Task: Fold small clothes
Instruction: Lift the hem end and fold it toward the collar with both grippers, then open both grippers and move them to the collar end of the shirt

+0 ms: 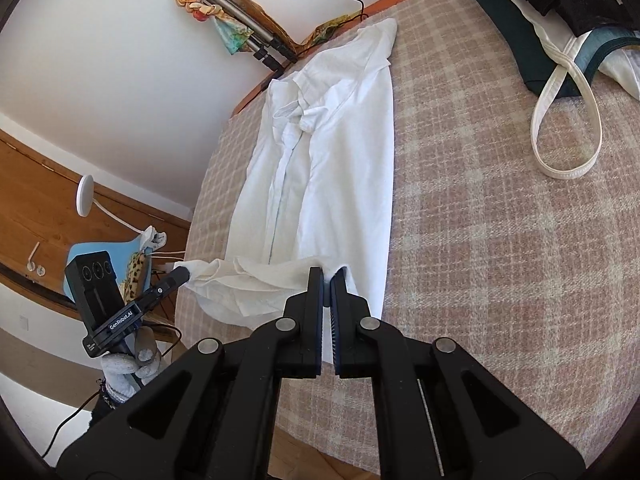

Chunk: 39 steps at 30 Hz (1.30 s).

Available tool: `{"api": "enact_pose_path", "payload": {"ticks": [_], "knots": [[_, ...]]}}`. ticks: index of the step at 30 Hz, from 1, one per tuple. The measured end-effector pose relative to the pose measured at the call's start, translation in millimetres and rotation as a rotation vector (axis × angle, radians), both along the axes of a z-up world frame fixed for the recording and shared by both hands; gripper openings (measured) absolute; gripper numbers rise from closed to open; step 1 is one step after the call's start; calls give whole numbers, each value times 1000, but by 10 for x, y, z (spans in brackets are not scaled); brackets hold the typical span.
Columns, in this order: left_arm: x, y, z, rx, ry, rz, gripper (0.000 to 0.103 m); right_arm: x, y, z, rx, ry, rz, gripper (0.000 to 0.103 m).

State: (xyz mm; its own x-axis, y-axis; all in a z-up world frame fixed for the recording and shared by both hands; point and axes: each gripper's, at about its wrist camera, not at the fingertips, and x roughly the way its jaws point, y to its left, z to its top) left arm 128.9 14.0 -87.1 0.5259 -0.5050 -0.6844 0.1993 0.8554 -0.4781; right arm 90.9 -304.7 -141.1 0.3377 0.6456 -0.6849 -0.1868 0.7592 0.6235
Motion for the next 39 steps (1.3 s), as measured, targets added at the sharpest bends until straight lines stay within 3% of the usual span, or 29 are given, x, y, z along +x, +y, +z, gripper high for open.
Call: {"api": "enact_pose_path", "payload": {"ticks": [15, 21, 24, 27, 31, 35, 39], "knots": [[388, 90, -264, 56, 52, 53, 7, 506, 194, -219, -105, 27, 6, 5], [317, 207, -78, 75, -8, 75, 12, 394, 134, 132, -201, -116, -29, 17], [230, 199, -24, 81, -29, 23, 12, 232, 186, 239, -144, -153, 69, 17], [146, 81, -69, 86, -19, -68, 12, 84, 379, 145, -119, -148, 179, 17], [109, -167, -239, 128, 33, -166, 12, 10, 636, -94, -186, -119, 263, 17], [191, -293, -377, 152, 66, -184, 12, 132, 649, -227, -188, -88, 227, 17], [359, -229, -406, 115, 69, -120, 12, 371, 449, -220, -186, -85, 99, 17]]}}
